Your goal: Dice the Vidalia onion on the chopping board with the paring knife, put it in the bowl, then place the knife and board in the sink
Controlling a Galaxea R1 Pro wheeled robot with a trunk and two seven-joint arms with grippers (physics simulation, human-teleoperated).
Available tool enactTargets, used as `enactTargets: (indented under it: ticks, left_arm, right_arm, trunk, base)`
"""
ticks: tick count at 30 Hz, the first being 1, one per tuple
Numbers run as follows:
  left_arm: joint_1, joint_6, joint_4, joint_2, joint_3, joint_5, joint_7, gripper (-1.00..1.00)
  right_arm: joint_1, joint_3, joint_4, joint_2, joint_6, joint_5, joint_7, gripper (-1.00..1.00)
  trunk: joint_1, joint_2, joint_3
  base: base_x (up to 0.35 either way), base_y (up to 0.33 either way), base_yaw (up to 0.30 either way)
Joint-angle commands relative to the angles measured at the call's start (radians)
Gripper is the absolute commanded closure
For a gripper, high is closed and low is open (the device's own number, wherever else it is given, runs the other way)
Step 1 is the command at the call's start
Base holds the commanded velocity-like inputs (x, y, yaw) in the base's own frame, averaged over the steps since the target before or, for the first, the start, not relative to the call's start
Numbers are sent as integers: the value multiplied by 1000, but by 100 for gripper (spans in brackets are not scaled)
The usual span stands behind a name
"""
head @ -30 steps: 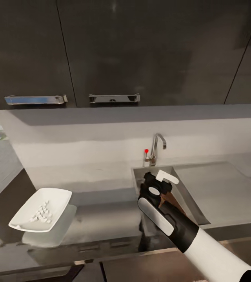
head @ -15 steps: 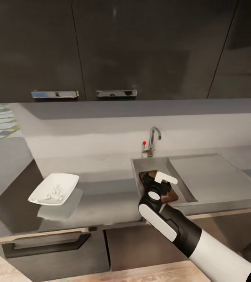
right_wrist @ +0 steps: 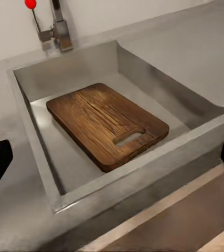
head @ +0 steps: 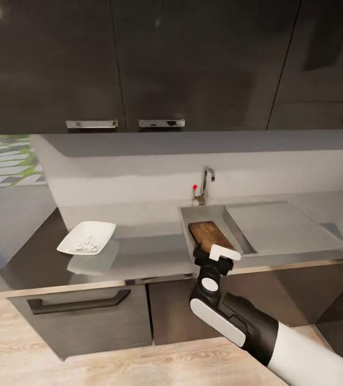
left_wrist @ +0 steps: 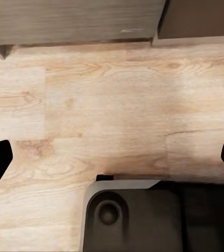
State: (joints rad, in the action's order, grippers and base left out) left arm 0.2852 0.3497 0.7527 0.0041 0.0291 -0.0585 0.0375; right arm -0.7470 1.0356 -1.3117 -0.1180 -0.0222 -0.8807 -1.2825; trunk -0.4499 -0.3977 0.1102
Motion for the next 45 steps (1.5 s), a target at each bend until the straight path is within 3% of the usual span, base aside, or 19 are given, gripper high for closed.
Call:
enactTargets:
  ticks: [1, 8, 15, 19, 22, 26, 27, 28, 31, 33, 36, 38, 39, 40, 43, 44, 45]
  left_arm:
    - [0, 2, 1, 0, 3, -6, 4, -100]
    - [0, 2, 2, 0, 3, -6, 4, -100]
    - [0, 2, 1, 0, 3, -6, 4, -100]
    - [0, 2, 1, 0, 3, -6, 4, -100]
    - [0, 2, 2, 0, 3, -6, 4, -100]
    - [0, 2, 3, 1, 2, -6, 4, -100]
    - [0, 2, 3, 2, 2, -6, 4, -100]
    - [0, 2, 3, 3, 2, -6, 5, -100]
    - [0, 2, 4, 3, 2, -6, 5, -100]
    - [0, 2, 4, 4, 2, -6, 5, -100]
    - [0, 2, 4, 7, 2, -6, 5, -100]
    - [0, 2, 4, 8, 2, -6, 5, -100]
    - [0, 2, 4, 10, 2, -6, 5, -100]
    - [0, 2, 4, 11, 2, -6, 5, -100]
    - [-1, 2, 4, 12, 2, -6, 6, -100]
    - [-2, 0, 8, 15, 0, -6, 7, -100]
    - [-2, 0, 10, 16, 0, -6, 7, -100]
  right_arm:
    - [-2, 12, -1, -3, -9, -4, -4, -100]
    - [1, 71, 0, -16, -54, -6, -16, -100]
    - [6, 169, 1, -50, -133, -9, -21, -100]
    - [6, 225, 13, -67, -193, -52, -21, -100]
    - [6, 292, 27, -76, -232, -75, -20, -100]
    - [6, 409, 96, -81, -319, -137, -15, -100]
    - [6, 449, 124, -79, -347, -160, -14, -100]
    - [6, 544, 171, -75, -408, -210, -13, -100]
    - [6, 640, 204, -73, -477, -266, -12, -100]
    - [6, 727, 235, -73, -543, -327, -10, -100]
    - [6, 814, 274, -72, -595, -402, -3, -100]
    - [6, 839, 290, -73, -606, -432, 12, -100]
    - [17, 871, 320, -74, -618, -491, 79, -100]
    - [29, 879, 341, -74, -621, -522, 130, -100]
    - [67, 891, 475, -73, -622, -658, 375, -100]
    - [100, 894, 578, -73, -618, -822, 608, -100]
    - [108, 894, 604, -73, -616, -872, 672, -100]
  trunk:
    - [0, -2, 2]
    - [0, -2, 2]
    - [0, -2, 2]
    - [0, -2, 2]
    - [0, -2, 2]
    - [0, -2, 2]
    - [0, -2, 2]
    - [0, -2, 2]
    - [0, -2, 2]
    - [0, -2, 2]
    - [0, -2, 2]
    - [0, -2, 2]
    - [0, -2, 2]
    - [0, -2, 2]
    - [0, -2, 2]
    - [0, -2, 2]
    - [0, -2, 2]
  base:
    - [-338, 0, 0]
    - [-338, 0, 0]
    - [-332, 0, 0]
    - [-77, 0, 0]
    - [-19, 0, 0]
    - [-3, 0, 0]
    - [-1, 0, 0]
    - [0, 0, 0]
    - [0, 0, 0]
    - [0, 0, 0]
    - [0, 0, 0]
    - [0, 0, 0]
    - [0, 0, 0]
    - [0, 0, 0]
    - [0, 0, 0]
    - [0, 0, 0]
    - [0, 0, 0]
